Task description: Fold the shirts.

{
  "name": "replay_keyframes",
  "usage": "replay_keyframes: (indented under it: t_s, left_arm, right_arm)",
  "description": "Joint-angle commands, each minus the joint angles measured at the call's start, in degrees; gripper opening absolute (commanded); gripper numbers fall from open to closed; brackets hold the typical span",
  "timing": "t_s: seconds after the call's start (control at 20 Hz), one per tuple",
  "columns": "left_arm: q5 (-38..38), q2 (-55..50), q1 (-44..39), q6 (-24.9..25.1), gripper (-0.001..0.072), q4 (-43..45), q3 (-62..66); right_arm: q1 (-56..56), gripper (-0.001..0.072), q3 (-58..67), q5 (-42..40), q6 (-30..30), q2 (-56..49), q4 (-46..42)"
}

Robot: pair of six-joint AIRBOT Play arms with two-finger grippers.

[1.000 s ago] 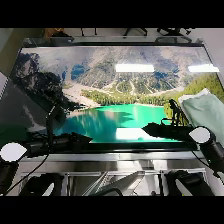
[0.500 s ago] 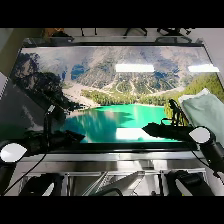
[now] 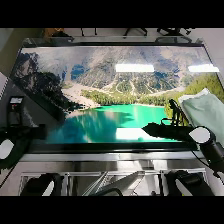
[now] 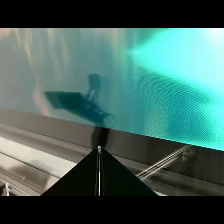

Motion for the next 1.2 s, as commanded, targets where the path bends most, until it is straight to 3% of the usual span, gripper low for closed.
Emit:
replay_keyframes:
  t_s: [0.0, 0.15, 0.7, 0.85, 0.9, 0.95, 1.0, 1.15]
  left_arm:
    - [-2.58, -3.8, 15.21, -1.99, 0.0691, 7.48, -2.71]
    - [3.58, -10.1, 28.5, -1.03, 0.0691, 5.16, -7.41]
    - [21.75, -32.83, 39.89, -1.11, 0.0691, 11.23, -8.0]
    - [22.36, -39.15, 42.75, -1.11, 0.0689, 11.23, -2.43]
    - [21.4, -41.18, 42.97, -1.11, 0.0536, 11.17, -0.22]
    - [19.12, -43.15, 42.97, -1.09, 0.0175, 11.17, 2.1]
    - [16.65, -44.74, 42.73, -0.66, 0.0015, 10.43, 4.11]
    - [11.39, -46.18, 40.74, 6.54, 0.0015, -0.79, 10.4]
  right_arm:
    - [0.07, 0.0018, -0.02, 0.02, 0.02, 0.04, 0.0]
    - [0.07, 0.0018, -0.02, 0.02, 0.02, 0.04, 0.0]
    - [0.07, 0.0018, -0.02, 0.0, 0.0, -0.24, -0.02]
    - [0.04, 0.0018, -0.02, 0.0, 0.0, -0.24, -0.02]
    - [0.07, 0.0018, -0.02, 0.0, 0.0, -0.31, -0.02]
    - [0.04, 0.0018, -0.02, 0.0, 0.0, -0.42, -0.02]
    - [0.07, 0.0018, -0.02, 0.0, 0.0, -0.44, -0.02]
    - [0.04, 0.0018, -0.02, 0.0, 0.02, -0.42, -0.02]
